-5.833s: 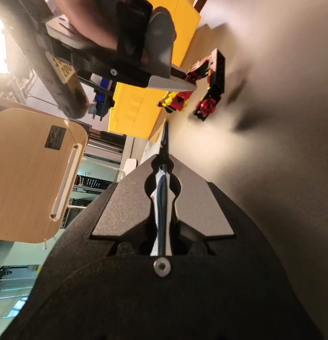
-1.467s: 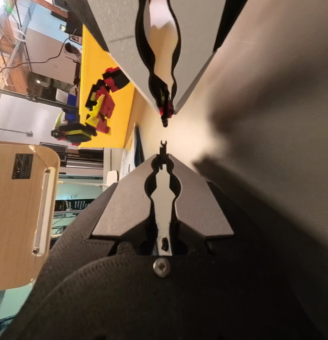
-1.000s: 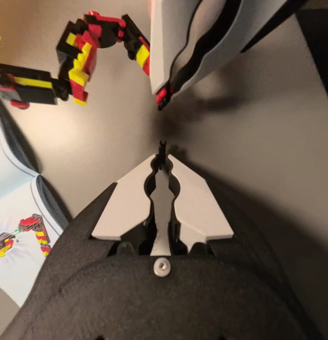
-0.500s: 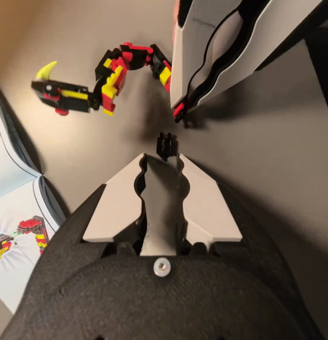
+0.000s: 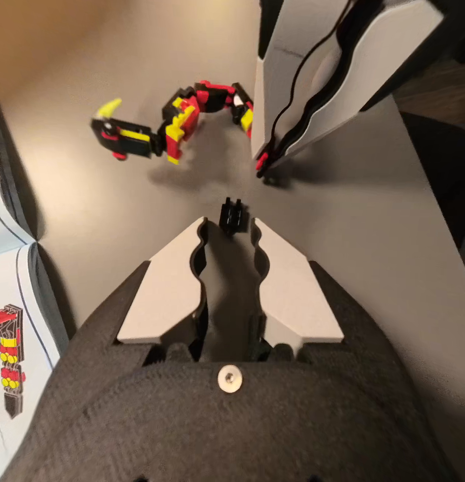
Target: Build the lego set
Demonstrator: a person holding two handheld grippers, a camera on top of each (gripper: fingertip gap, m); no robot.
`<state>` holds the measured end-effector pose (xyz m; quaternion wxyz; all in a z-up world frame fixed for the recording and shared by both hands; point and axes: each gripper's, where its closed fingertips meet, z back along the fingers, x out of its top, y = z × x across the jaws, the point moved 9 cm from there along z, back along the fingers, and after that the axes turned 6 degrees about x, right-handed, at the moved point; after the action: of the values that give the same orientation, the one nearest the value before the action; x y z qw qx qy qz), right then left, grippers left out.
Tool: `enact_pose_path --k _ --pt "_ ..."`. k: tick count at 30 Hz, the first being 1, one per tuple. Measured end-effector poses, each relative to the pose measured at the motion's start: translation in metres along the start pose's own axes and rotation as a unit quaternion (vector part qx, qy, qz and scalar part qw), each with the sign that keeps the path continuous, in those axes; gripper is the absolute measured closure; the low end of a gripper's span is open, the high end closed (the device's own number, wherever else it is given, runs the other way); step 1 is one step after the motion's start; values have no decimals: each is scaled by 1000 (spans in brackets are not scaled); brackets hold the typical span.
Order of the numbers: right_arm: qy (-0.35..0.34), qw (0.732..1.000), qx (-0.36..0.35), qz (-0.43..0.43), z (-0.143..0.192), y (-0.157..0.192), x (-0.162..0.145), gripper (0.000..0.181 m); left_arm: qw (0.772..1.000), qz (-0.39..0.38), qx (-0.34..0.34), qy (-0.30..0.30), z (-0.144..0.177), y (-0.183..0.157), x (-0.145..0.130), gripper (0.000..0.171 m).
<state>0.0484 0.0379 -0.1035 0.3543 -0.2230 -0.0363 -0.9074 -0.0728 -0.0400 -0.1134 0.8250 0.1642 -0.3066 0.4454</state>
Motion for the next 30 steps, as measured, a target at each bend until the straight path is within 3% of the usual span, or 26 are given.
enact_pose_path --k 7,11,14,17,22,26,30 --pt "77 993 82 -30 0 -14 6 173 998 -46 20 34 -1 -7 5 153" --pt "69 995 67 -42 3 -17 4 154 998 -58 26 22 0 -10 3 156" --pt "-2 995 52 -81 10 -16 2 148 994 -83 67 -12 4 -12 -3 156" --pt "-111 982 50 -142 15 -13 1 151 981 -129 119 -87 13 -19 -5 156" --pt "-269 917 96 -278 22 -16 1 160 952 -197 180 -148 20 -32 -3 156" --pt "-305 888 145 -312 22 -17 4 157 941 -221 184 -181 25 -41 2 156" --pt "-299 887 158 -313 20 -16 6 168 934 -225 197 -194 29 -44 7 157"
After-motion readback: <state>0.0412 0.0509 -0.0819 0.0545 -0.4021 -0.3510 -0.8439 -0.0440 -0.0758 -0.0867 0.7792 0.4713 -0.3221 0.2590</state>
